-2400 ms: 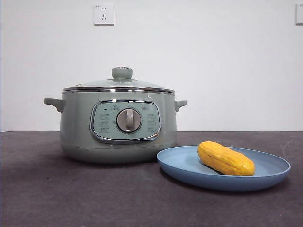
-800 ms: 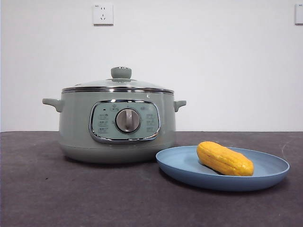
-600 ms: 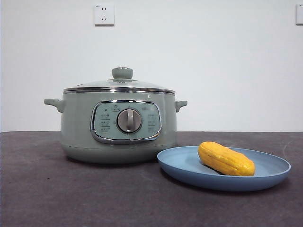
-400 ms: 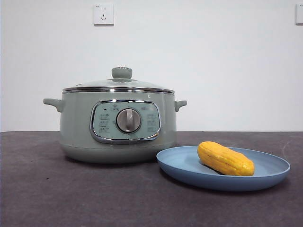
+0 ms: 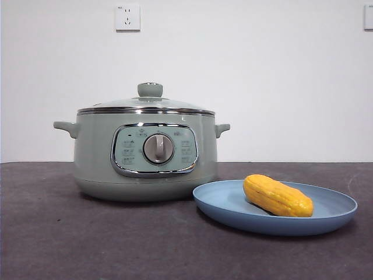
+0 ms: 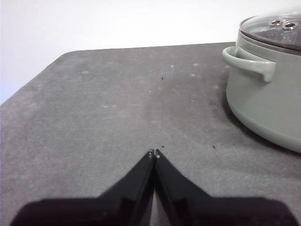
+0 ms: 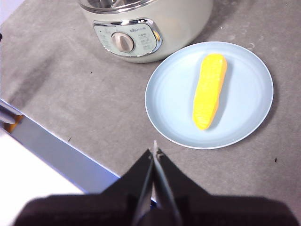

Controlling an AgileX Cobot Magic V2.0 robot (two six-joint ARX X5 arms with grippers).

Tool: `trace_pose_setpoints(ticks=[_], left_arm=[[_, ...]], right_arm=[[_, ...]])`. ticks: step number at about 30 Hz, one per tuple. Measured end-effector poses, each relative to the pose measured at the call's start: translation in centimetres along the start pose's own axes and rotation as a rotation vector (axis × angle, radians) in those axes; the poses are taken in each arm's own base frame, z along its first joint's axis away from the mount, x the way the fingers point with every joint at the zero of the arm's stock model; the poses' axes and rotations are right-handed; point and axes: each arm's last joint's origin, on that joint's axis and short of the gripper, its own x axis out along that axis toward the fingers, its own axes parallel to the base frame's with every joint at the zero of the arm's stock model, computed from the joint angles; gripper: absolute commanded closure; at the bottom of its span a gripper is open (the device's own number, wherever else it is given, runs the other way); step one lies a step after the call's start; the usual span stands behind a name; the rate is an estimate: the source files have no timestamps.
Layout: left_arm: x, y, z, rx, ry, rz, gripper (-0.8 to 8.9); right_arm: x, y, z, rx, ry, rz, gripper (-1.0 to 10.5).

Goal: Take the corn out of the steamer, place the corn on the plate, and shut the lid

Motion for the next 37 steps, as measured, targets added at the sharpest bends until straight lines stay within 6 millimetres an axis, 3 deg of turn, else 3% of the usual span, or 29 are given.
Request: trace_pose_setpoints(ticks=[9, 15, 20, 24, 28, 33, 37], left_arm=[[0.0, 0.0, 0.0, 0.0, 0.0, 0.0, 8.17], [0.0, 0.0, 0.0, 0.0, 0.0, 0.0, 8.17], [0.0, 0.0, 0.0, 0.0, 0.0, 0.0, 8.17], [0.0, 0.0, 0.0, 0.0, 0.0, 0.0, 8.17], [0.0, 0.0, 0.0, 0.0, 0.0, 0.0, 8.17], [0.0, 0.0, 0.0, 0.0, 0.0, 0.0, 8.17], [0.0, 0.0, 0.0, 0.0, 0.0, 0.0, 8.17]], right_arm=[[-0.4, -0.2, 0.1, -0.023, -0.042, -0.049, 9.5], [-3.0, -0.7, 1.4, -0.046, -0.383, -0.164, 9.5], [-4.2, -1.6, 0.7, -0.076, -0.552, -0.333, 9.5], [-3.0, -2.9, -0.9, -0.106, -0.659, -0.444, 9.5], [-0.5, -4.3, -3.0, -0.142, -0.75, -0.46, 9.5], [4.0, -6.6, -6.9, -0.115, -0.712, -0.459, 9.5], [6.3, -7.7, -9.1, -0.052, -0.664, -0.443, 9.5]])
